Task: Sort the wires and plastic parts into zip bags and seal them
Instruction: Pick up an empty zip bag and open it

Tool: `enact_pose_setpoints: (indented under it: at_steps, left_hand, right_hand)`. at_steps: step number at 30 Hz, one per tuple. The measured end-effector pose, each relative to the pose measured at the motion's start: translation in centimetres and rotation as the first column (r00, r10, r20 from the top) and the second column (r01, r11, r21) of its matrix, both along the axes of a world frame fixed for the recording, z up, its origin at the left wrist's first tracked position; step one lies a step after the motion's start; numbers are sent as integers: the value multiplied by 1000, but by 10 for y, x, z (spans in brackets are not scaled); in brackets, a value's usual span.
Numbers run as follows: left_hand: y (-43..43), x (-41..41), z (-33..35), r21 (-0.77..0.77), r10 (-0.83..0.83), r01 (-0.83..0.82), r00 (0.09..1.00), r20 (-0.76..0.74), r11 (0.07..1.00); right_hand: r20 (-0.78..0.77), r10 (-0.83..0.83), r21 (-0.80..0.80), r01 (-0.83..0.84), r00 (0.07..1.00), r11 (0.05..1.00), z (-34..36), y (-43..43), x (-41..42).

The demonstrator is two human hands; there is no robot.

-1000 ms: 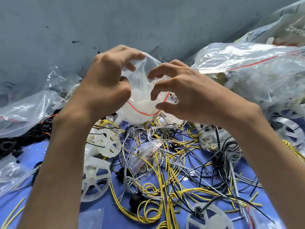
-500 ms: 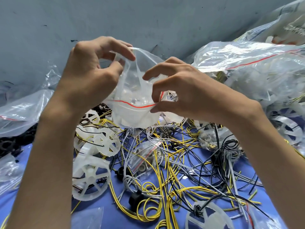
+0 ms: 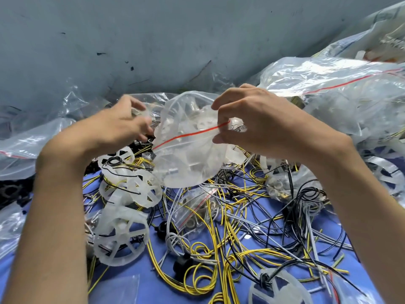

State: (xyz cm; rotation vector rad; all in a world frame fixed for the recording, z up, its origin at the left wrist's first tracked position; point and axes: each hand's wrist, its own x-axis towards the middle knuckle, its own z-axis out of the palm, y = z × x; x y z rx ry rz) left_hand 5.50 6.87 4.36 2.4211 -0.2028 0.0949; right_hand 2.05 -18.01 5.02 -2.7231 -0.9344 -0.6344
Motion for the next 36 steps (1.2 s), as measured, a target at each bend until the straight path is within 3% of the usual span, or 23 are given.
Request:
enact_pose_setpoints:
  at_steps: [2, 4, 10, 16, 21, 25, 32, 36]
  left_hand:
    - [9, 2, -6, 316, -73, 119, 985, -154, 941]
    - [13, 1, -11, 431, -62, 190, 954, -294, 882]
    - [17, 0, -19, 367, 32, 166, 878, -477, 915]
    - [17, 1, -28, 294, 8, 182, 838, -546, 938]
    - [11, 1, -30, 304, -53, 224, 875, -481, 926]
    - [12, -2, -18, 415, -60, 193, 948, -313, 889]
    - [13, -13, 7, 244, -155, 173, 984, -91, 954]
    - [6, -20, 14, 190, -157, 132, 980, 123, 973]
  right_hand:
    - [-4, -5, -4, 5, 1000, 1000, -1, 0, 1]
    - [-2, 1, 0, -1, 1000, 1000, -2, 1, 0]
    - [-43, 41, 18, -40, 998, 999, -2, 2, 0]
    - [-53, 58, 22, -57, 997, 998, -3, 3, 1]
    - [-56, 64, 25, -63, 996, 998, -3, 3, 0]
    - [-64, 73, 22, -72, 995, 997, -3, 3, 1]
    - [-89, 68, 16, -67, 994, 998, -3, 6, 1]
    - [-99, 81, 22, -79, 992, 997, -2, 7, 0]
